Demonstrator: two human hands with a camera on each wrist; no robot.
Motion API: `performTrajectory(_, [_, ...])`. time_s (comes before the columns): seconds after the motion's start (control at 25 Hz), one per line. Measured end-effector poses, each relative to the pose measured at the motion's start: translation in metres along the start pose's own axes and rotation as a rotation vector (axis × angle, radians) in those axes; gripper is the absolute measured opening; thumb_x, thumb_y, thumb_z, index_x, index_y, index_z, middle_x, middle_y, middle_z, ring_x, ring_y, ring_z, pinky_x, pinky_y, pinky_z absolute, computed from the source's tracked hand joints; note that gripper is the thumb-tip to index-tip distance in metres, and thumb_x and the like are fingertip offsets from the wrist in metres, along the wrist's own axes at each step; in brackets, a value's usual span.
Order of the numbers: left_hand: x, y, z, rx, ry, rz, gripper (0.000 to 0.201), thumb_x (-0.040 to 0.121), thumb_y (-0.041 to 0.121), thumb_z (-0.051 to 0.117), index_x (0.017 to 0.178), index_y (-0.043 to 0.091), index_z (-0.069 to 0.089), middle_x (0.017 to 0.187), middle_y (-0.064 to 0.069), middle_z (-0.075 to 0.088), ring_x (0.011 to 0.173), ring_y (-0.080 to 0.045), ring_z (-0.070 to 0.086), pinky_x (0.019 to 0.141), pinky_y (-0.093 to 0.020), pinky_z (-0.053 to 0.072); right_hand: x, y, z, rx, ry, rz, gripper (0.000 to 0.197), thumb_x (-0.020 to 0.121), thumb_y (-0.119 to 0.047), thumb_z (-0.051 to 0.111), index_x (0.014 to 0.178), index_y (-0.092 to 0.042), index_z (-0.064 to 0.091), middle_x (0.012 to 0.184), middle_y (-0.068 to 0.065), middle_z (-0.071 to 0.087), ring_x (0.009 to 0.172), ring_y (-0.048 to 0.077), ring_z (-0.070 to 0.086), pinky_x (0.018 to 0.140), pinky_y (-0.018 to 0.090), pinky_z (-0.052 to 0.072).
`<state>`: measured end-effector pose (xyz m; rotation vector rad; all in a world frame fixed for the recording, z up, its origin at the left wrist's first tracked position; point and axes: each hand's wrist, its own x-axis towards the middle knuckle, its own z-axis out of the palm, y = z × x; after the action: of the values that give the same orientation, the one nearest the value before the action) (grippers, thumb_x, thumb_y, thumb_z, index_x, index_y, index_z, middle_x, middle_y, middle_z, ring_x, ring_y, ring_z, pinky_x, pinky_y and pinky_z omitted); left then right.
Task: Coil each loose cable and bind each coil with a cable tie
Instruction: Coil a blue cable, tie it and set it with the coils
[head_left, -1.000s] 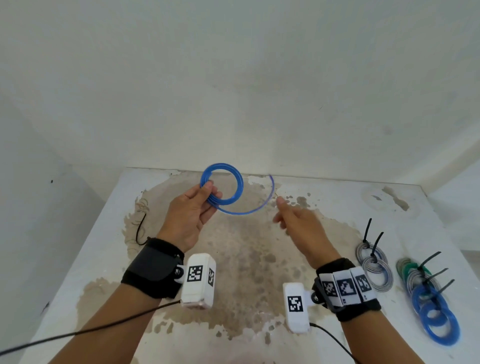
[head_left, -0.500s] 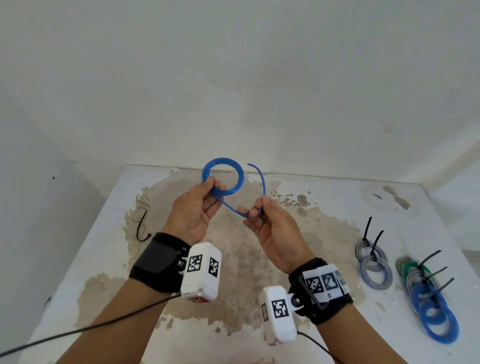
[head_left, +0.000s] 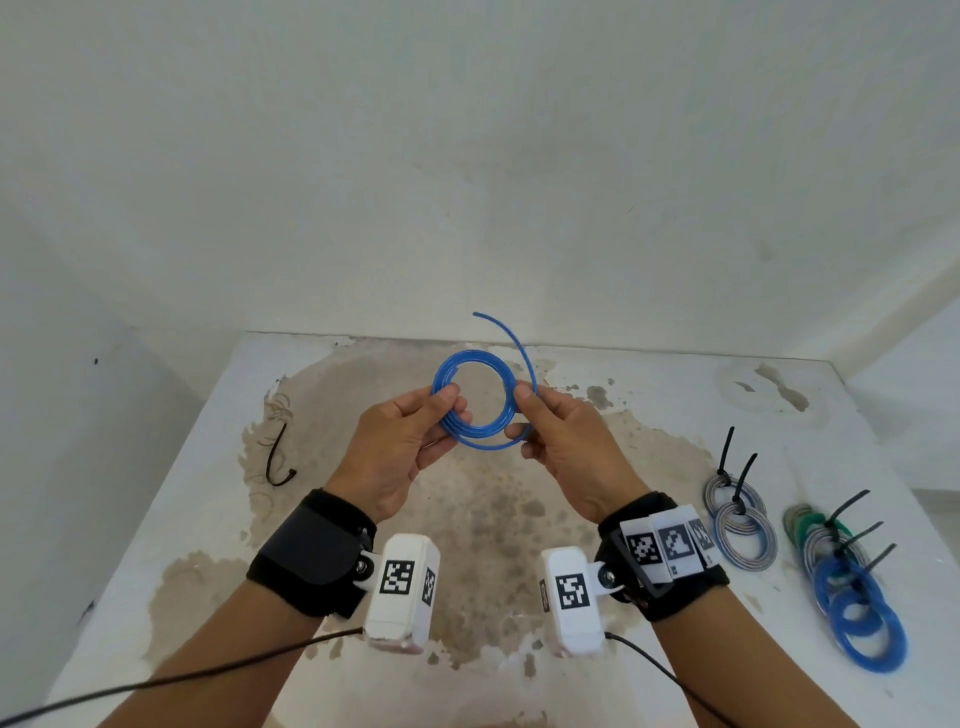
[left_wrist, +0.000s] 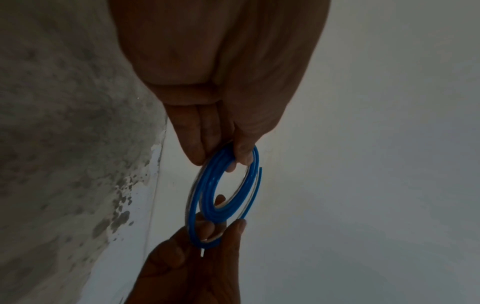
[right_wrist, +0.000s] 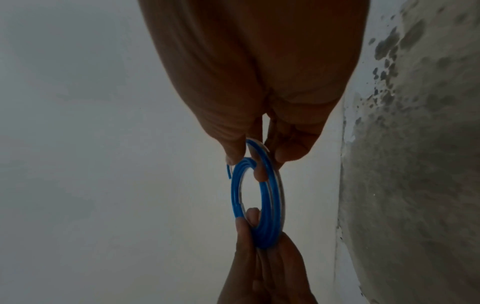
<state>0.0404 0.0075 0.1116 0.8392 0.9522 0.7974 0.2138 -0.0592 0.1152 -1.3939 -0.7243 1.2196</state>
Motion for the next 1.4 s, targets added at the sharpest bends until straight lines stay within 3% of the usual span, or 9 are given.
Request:
performTrajectory(0.12, [-0.002,0.002,-0.002,-0.005,-0.060,-0.044,0.022,0.091,0.024,0.067,0.109,0.012,0.073,0.097,-0.003,0.076,0.090,-0.014,0.074,0.075,-0.023,0.059,0.001,-0.002,-0.004,-0.065,0.003,0.019,0.020,0.096,-0.031,0.067,0.105,-0.017,0.078,0.079,-0.006,0.069,0.066,0.006,0.061,0.058,0.020,0.044])
performTrajectory(0.36, [-0.002,-0.001,-0.007,-0.053,-0.076,-0.101,0.023,0.094,0.022,0.062,0.113,0.011,0.070,0.104,-0.006,0.077,0.096,-0.015,0.074,0.082,-0.025,0.060,-0.001,0.007,-0.007,0.106,-0.087,0.167,0.024,0.094,-0.035,0.066,0.104,-0.016,0.077,0.081,-0.006,0.067,0.066,0.006,0.059,0.056,0.020,0.039])
performTrajectory(0.6, [-0.002,-0.004,-0.011,-0.061,-0.117,-0.105,0.035,0.080,0.029,0.069,0.110,0.011,0.071,0.096,-0.005,0.076,0.087,-0.013,0.074,0.076,-0.024,0.060,-0.001,0.010,-0.006,0.045,-0.026,0.136,0.021,0.093,-0.037,0.068,0.097,-0.022,0.082,0.085,0.002,0.059,0.055,0.006,0.047,0.057,0.021,0.041])
performTrajectory(0.76, [0.002,-0.007,-0.006,-0.117,-0.040,-0.075,0.018,0.093,0.028,0.063,0.100,0.015,0.072,0.093,-0.001,0.074,0.087,-0.010,0.072,0.075,-0.022,0.058,0.001,0.012,0.003,0.246,0.072,0.192,0.032,0.096,-0.039,0.064,0.113,-0.014,0.076,0.098,0.003,0.059,0.055,0.007,0.049,0.058,0.024,0.048])
performTrajectory(0.88, [0.009,-0.008,-0.003,-0.233,0.071,-0.047,0.016,0.100,0.028,0.058,0.095,0.017,0.069,0.091,0.001,0.072,0.087,-0.007,0.072,0.072,-0.019,0.057,-0.002,0.011,0.012,0.541,0.151,0.162,0.043,0.101,-0.047,0.054,0.118,-0.010,0.067,0.091,0.001,0.062,0.066,0.012,0.063,0.069,0.030,0.055])
performTrajectory(1.0, [0.012,-0.008,-0.001,-0.301,0.119,-0.049,0.016,0.100,0.027,0.058,0.094,0.017,0.069,0.090,0.001,0.073,0.085,-0.006,0.072,0.069,-0.018,0.058,-0.008,0.011,0.019,0.700,0.117,0.083,0.032,0.108,-0.036,0.043,0.112,-0.012,0.064,0.085,0.001,0.064,0.078,0.018,0.069,0.079,0.033,0.055])
performTrajectory(1.2, [0.017,0.004,-0.001,-0.318,0.141,-0.053,0.015,0.100,0.024,0.059,0.091,0.016,0.068,0.083,0.002,0.074,0.083,-0.008,0.073,0.068,-0.020,0.058,-0.018,0.013,0.022,0.642,0.053,0.055,0.026,0.109,-0.022,0.040,0.100,-0.009,0.061,0.070,0.001,0.057,0.065,0.014,0.061,0.075,0.029,0.057])
performTrajectory(1.4, [0.011,0.009,-0.007,-0.227,0.082,-0.042,0.014,0.099,0.025,0.058,0.097,0.018,0.070,0.089,0.004,0.075,0.087,-0.006,0.073,0.077,-0.021,0.055,-0.016,0.012,0.012,0.579,0.059,0.045,0.030,0.109,-0.026,0.040,0.113,-0.008,0.063,0.072,0.000,0.057,0.067,0.013,0.063,0.073,0.028,0.058])
